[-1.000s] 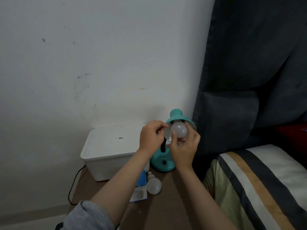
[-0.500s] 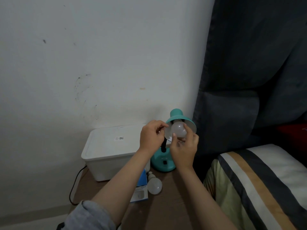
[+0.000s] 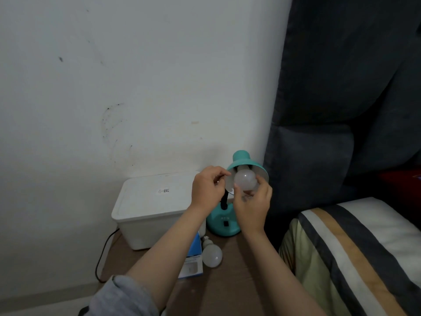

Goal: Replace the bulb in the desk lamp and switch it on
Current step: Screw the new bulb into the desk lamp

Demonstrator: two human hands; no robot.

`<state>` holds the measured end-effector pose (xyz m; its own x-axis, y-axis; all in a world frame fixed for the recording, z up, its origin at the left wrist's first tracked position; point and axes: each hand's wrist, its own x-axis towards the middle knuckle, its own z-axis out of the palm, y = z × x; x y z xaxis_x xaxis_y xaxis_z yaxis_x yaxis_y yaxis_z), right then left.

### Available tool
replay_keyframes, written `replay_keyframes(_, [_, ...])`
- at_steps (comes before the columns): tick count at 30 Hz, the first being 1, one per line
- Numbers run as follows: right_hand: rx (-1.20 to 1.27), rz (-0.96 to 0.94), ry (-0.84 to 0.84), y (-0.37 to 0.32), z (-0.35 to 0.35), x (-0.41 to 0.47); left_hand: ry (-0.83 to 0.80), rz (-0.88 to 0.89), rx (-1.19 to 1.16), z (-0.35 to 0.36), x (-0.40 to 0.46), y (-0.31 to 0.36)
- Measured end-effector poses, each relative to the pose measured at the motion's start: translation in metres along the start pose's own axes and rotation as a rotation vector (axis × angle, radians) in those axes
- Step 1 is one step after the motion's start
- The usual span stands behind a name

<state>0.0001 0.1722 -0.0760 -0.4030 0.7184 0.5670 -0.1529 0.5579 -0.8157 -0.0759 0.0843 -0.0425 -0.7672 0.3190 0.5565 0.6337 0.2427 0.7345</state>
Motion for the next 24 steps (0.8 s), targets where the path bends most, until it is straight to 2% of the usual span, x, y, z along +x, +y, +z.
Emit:
replay_keyframes(3, [-0.018, -0.076, -0.028, 0.001, -0.001, -0.001, 0.004, -0.002, -0.003, 0.001, 0.0, 0.0])
replay_keyframes(13, [0.014, 0.05, 0.045, 0.001, 0.003, 0.006, -0.002, 0.006, 0.007, 0.001, 0.0, 0.003])
replay_keyframes(19, [0.006, -0.049, 0.018, 0.005, 0.01, -0.001, -0.003, -0.005, -0.002, -0.001, -0.001, 0.003])
replay_keyframes(24, [0.134, 0.169, 0.067, 0.003, 0.007, 0.005, -0.006, 0.007, 0.0, -0.001, -0.002, 0.001])
